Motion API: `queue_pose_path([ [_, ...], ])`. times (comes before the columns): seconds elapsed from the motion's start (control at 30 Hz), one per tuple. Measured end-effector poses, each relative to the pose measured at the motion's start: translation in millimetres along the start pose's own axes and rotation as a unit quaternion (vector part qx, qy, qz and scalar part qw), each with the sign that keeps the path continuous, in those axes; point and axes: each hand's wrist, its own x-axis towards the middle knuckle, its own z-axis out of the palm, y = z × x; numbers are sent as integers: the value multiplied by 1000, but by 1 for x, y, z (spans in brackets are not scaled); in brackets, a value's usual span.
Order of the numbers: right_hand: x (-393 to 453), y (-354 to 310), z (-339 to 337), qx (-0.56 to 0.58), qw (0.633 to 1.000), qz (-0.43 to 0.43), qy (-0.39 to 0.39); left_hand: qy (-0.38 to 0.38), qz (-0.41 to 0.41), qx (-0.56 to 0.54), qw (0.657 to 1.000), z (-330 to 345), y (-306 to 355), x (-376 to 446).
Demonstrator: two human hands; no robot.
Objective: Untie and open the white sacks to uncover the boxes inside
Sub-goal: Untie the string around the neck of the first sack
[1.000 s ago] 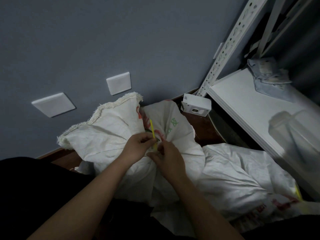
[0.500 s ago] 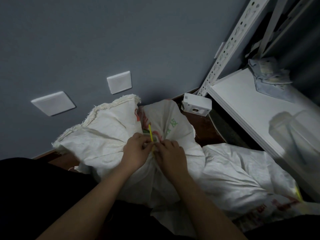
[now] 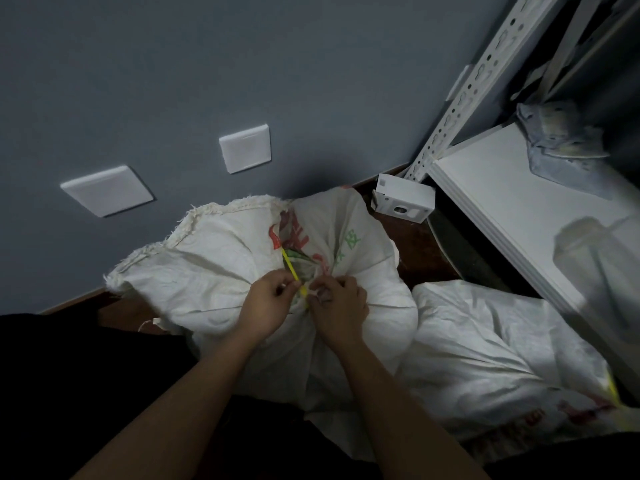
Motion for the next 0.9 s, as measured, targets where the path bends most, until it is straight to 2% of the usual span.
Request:
queue_pose_path([
  [0.23, -8, 2, 4, 35, 997, -39, 65, -9, 14, 18, 1000, 4, -4, 2],
  [0.43, -6, 0, 7, -101, 986, -97, 89, -10, -14, -16, 1000, 4, -13, -1],
  [0.53, -1, -4, 9, -129, 989, -57, 32, -10, -12, -11, 1000, 2, -17, -1],
  [0.63, 3, -10, 6, -102, 994, 13, -37, -3, -5, -12, 1000, 2, -17, -2],
  [0.77, 6, -16, 4, -97, 992, 47, -68, 9, 8, -23, 1000, 4, -16, -6],
  [0.9, 4, -14, 3, -113, 991, 22, -67, 41, 30, -49, 998, 8, -19, -10],
])
